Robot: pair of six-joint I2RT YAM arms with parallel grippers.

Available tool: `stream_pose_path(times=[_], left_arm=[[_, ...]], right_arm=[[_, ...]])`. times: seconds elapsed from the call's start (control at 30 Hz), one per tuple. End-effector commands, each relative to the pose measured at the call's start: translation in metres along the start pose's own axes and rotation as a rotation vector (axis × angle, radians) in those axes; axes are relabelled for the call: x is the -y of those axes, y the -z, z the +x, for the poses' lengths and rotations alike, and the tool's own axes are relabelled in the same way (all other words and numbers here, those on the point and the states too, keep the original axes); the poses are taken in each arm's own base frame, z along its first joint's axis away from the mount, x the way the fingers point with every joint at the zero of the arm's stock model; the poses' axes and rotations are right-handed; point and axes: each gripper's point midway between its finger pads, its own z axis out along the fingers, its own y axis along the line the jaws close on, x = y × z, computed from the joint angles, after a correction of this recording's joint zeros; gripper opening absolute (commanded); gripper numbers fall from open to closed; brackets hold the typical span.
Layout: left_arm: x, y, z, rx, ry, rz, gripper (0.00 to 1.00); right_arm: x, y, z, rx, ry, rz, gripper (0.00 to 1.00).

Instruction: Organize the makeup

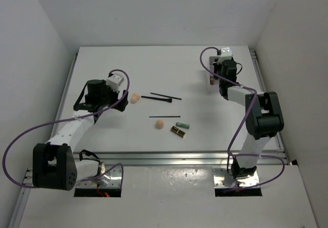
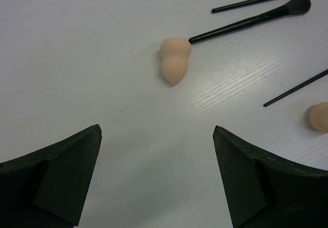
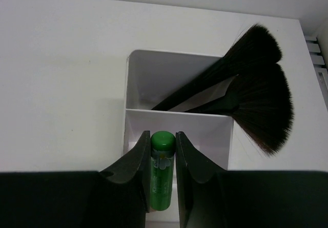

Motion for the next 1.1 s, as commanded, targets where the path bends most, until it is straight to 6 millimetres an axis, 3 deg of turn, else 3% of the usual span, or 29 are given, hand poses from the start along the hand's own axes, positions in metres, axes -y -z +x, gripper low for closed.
stream_pose_path(times=[0.0, 0.33, 0.5, 0.57, 0.6, 0.63, 0.7, 0.77, 0.8, 0.87, 0.93, 0.97, 1.0, 1.03, 1.07], left_arm=[[0.003, -0.002, -0.017, 0.033, -0.028, 0.031, 0.96], [0.007, -0.003, -0.013, 0.024, -0.03, 0.041, 0.96], [0.012, 0.001, -0.012, 0.033, -0.037, 0.047, 0.96], [0.012, 0.003, -0.015, 0.044, -0.041, 0.044, 0.96], [0.012, 0.003, -0.015, 0.044, -0.041, 0.044, 0.96], [0.012, 0.006, -0.018, 0.054, -0.044, 0.042, 0.96], [0.013, 0.008, -0.017, 0.057, -0.045, 0.041, 0.96], [0.017, 0.009, -0.016, 0.059, -0.05, 0.048, 0.96], [0.017, 0.009, -0.016, 0.059, -0.05, 0.049, 0.96], [0.022, 0.01, -0.011, 0.071, -0.058, 0.054, 0.96], [0.027, 0.013, -0.012, 0.087, -0.056, 0.06, 0.96], [0.027, 0.014, -0.012, 0.097, -0.059, 0.057, 0.96], [0.033, 0.012, -0.002, 0.077, -0.036, 0.071, 0.96], [0.031, 0.017, -0.007, 0.102, -0.044, 0.056, 0.96], [0.033, 0.018, -0.005, 0.102, -0.029, 0.056, 0.96]], right_arm=[[-0.003, 0.0, -0.031, 0.162, -0.015, -0.02, 0.0], [0.002, 0.017, 0.009, 0.094, -0.007, -0.001, 0.0], [0.006, 0.019, 0.009, 0.072, -0.004, 0.011, 0.17], [0.006, 0.022, 0.007, 0.062, -0.006, 0.007, 0.32], [0.008, 0.024, 0.005, 0.062, -0.004, 0.013, 0.46], [0.009, 0.03, -0.007, 0.085, -0.006, 0.014, 0.51], [0.01, 0.036, -0.01, 0.079, 0.009, 0.017, 0.63], [0.009, 0.05, -0.024, 0.088, 0.017, 0.003, 0.7], [0.006, 0.058, -0.03, 0.082, 0.02, -0.024, 0.74], [-0.004, 0.073, -0.02, -0.028, 0.017, -0.077, 0.77], [-0.035, 0.095, -0.003, -0.16, 0.035, -0.255, 0.77], [-0.048, 0.103, -0.015, -0.165, 0.046, -0.322, 0.79], [-0.073, 0.133, 0.014, -0.337, 0.072, -0.494, 0.79], [-0.088, 0.141, 0.01, -0.355, 0.122, -0.562, 0.77], [-0.108, 0.153, 0.022, -0.414, 0.147, -0.648, 0.75]])
